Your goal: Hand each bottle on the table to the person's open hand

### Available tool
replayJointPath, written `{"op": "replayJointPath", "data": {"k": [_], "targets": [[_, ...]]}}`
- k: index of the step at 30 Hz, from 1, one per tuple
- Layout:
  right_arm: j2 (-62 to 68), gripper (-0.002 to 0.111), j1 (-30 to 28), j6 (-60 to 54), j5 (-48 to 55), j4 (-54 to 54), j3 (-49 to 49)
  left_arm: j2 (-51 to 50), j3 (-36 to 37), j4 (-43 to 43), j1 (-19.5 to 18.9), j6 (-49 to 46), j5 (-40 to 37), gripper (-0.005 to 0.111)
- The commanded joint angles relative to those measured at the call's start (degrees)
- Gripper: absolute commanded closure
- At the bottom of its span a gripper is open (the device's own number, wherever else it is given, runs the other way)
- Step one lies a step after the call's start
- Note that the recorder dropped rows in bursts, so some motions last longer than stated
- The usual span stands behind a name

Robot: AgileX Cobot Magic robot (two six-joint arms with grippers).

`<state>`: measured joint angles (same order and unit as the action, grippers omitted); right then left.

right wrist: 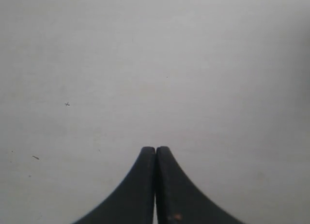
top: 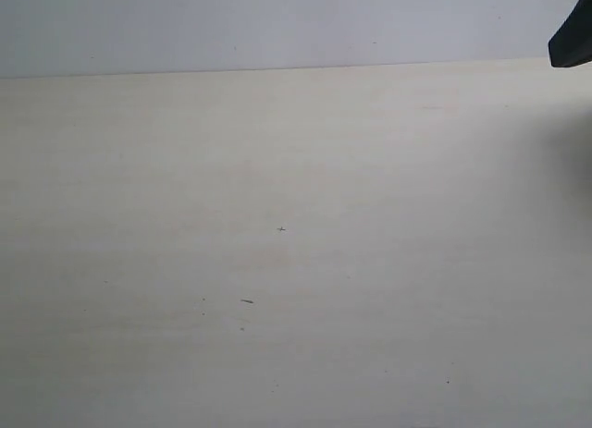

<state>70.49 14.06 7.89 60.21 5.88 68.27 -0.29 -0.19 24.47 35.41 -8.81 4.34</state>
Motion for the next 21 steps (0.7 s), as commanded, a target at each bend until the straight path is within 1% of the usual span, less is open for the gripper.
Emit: {"op": "replayJointPath", "data": {"k": [1,10,12,14,15,17,18,21], "targets": [[-0.4,0.108,-0.1,-0.2,-0.6,0.2,-0.2,0.3,0.2,-0.2,0.0,0.2,0.2,0.107],[-1.2,0.108,-0.1,-0.2,-0.6,0.2,-0.2,0.3,0.2,-0.2,0.0,0.2,0.2,0.107],[-2.6,0.108,-0.1,-2.0,-1.3,-0.6,-0.2,0.3,0.2,-0.2,0.0,0.2,0.2,0.107],[-4.8,0.108,-0.1,-2.2,-7.8,-1.3,-2.2,0.3,0.2,-0.2,0.0,0.2,0.2,0.107],[-6.9,0.108,-0.1,-2.2,-15.3,-1.3,-5.0,0.3,0.2,-0.2,0.0,0.2,0.2,0.107],[-10.2,0.108,-0.1,-2.2,-25.9,-1.3,-10.0,0.3,0.2,-0.2,0.0,0.2,0.2,0.107],[-13.1,0.108,-0.1,-2.2,-30.3,-1.3,-14.2,0.3,0.2,-0.2,0.0,0.2,0.2,0.107],[-20.9,0.108,-0.1,-2.2,-38.5,-1.3,-23.7,0.3,0.2,-0.2,0.0,0.2,0.2,0.107]]}}
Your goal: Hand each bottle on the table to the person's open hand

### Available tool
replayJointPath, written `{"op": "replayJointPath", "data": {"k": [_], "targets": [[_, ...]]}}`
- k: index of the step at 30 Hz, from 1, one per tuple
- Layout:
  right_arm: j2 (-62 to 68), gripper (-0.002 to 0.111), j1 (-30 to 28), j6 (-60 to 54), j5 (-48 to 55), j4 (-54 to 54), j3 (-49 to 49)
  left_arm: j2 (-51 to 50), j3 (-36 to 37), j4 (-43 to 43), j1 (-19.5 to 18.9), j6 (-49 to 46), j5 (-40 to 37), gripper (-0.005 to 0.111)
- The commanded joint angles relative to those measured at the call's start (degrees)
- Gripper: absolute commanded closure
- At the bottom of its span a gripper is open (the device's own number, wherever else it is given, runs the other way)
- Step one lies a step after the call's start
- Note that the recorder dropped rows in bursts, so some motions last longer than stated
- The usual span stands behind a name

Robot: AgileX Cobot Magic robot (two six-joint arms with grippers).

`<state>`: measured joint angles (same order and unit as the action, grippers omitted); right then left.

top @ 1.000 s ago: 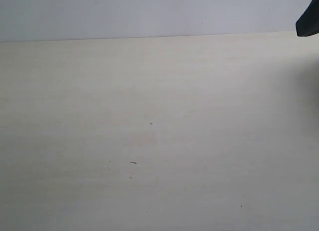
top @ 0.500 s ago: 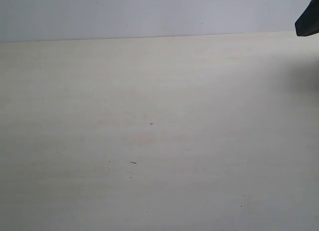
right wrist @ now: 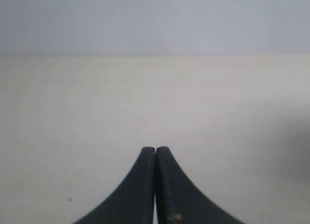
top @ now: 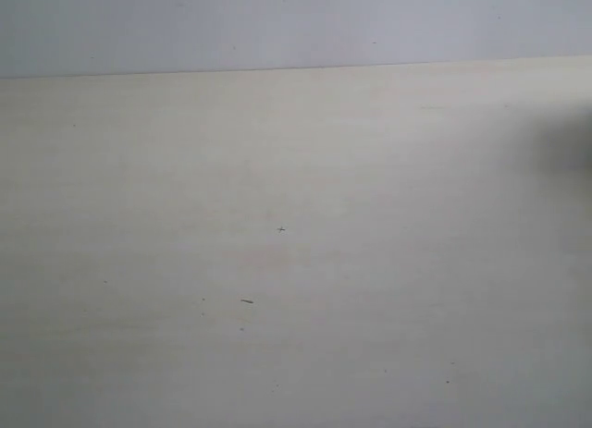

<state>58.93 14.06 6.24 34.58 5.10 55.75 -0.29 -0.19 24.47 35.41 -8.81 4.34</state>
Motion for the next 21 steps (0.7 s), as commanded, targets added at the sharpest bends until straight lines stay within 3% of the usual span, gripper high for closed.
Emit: {"op": "replayJointPath", "data": {"k": [1,10,21], "targets": [[-12.4,0.108,-0.1,-0.6,-14.5,-0.6,-14.2,0.3,0.2,-0.2,0.0,0.2,0.2,0.107],[-35.8,0.108,-3.1,-1.2,-27.0,-7.7,-35.4,0.3,0.2,-0.2,0.0,0.2,0.2,0.107],[-54.0,0.108,-4.2,-1.0,-30.0,-8.7,-52.5,0.3,0.2,-0.2,0.0,0.2,0.2,0.107]]}}
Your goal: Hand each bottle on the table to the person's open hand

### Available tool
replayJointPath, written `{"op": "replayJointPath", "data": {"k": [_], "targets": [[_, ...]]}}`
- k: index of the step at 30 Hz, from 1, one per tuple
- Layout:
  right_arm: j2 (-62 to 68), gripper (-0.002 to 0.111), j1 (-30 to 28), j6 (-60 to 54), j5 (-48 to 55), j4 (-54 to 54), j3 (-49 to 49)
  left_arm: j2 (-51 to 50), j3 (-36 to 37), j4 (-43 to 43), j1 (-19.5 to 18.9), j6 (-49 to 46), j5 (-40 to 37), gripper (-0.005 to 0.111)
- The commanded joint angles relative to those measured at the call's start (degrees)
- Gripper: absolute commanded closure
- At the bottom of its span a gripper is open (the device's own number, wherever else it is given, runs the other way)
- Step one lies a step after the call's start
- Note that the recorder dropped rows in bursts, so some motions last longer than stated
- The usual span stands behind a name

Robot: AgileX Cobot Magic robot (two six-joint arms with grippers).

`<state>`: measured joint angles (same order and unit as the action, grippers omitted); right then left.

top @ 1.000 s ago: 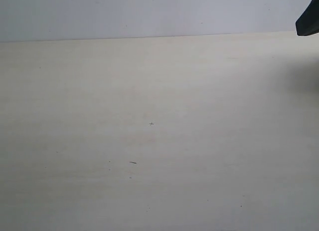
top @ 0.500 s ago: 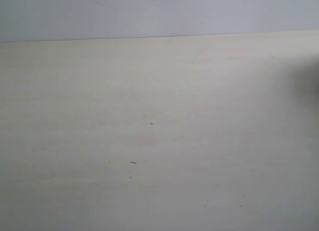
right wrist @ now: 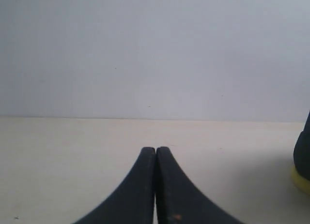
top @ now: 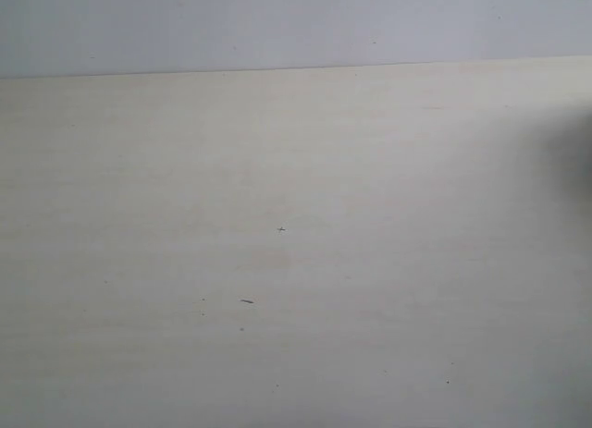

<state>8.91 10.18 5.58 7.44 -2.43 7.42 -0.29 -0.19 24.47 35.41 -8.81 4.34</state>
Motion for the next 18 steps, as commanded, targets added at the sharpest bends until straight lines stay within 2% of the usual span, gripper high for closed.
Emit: {"op": "replayJointPath", "data": {"k": [1,8,18], "targets": [[-5.2,0.108,-0.3,-0.3,-2.9,-1.2,-5.0,0.3,0.2,-0.2,0.0,0.2,0.2,0.107],[-8.9,0.108,-3.2,0.1,-3.0,-0.9,-7.4,0.3,0.2,-0.2,0.0,0.2,0.2,0.107],[-8.9,0.108,-3.3,0.1,-2.5,-0.9,-7.4,0.3,0.2,-0.2,0.0,0.2,0.2,0.107]]}}
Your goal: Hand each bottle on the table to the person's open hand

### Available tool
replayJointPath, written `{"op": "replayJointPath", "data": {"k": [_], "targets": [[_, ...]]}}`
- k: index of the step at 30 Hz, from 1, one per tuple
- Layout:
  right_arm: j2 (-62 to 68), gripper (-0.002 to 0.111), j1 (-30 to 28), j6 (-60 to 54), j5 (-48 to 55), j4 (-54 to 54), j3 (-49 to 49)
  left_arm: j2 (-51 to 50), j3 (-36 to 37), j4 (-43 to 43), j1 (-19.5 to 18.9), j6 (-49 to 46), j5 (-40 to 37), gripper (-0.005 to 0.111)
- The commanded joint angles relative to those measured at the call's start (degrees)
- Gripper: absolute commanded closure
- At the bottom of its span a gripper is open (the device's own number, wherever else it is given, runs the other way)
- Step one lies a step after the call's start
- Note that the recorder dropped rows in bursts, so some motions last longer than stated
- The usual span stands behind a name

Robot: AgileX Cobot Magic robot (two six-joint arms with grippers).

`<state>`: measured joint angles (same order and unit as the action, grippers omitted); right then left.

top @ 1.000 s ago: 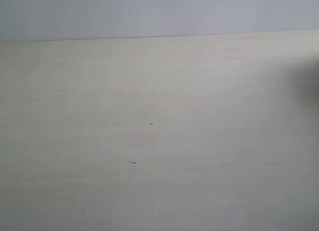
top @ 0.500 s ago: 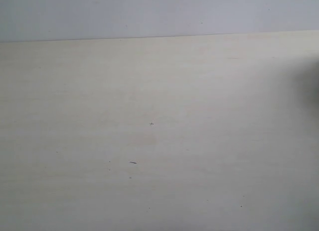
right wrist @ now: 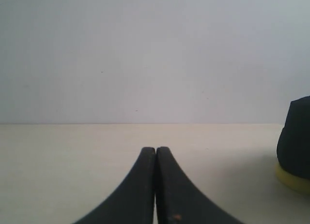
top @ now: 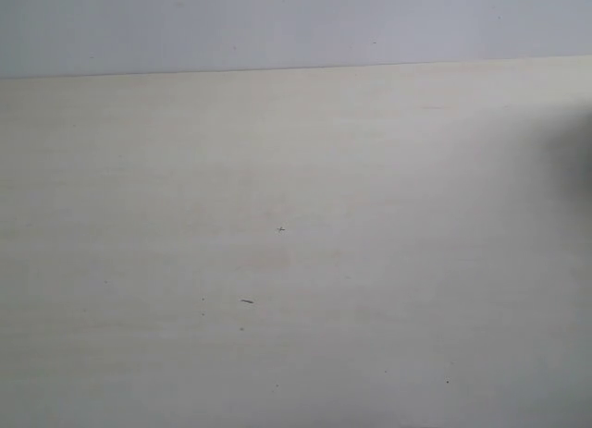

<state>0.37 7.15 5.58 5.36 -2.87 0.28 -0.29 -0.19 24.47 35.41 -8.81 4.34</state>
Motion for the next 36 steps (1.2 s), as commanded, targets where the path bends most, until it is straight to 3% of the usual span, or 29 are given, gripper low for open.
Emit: {"op": "replayJointPath", "data": {"k": [1,28,32,36], "targets": [[-0.4,0.108,-0.3,0.1,-0.4,-0.5,-0.3,0.3,0.2,-0.2,0.0,0.2,0.2,0.107],[-0.4,0.108,-0.3,0.1,-0.4,-0.2,-0.3,0.3,0.2,-2.1,-0.3,-1.5,0.1,0.107],[-0.4,0.108,-0.3,0.1,-0.4,-0.2,-0.3,0.3,0.2,-10.0,-5.4,-6.5,-0.8,0.107],[-0.4,0.108,-0.3,0.1,-0.4,-0.2,-0.3,0.3,0.2,-10.8,-15.3,-14.5,-3.9,0.107]]}}
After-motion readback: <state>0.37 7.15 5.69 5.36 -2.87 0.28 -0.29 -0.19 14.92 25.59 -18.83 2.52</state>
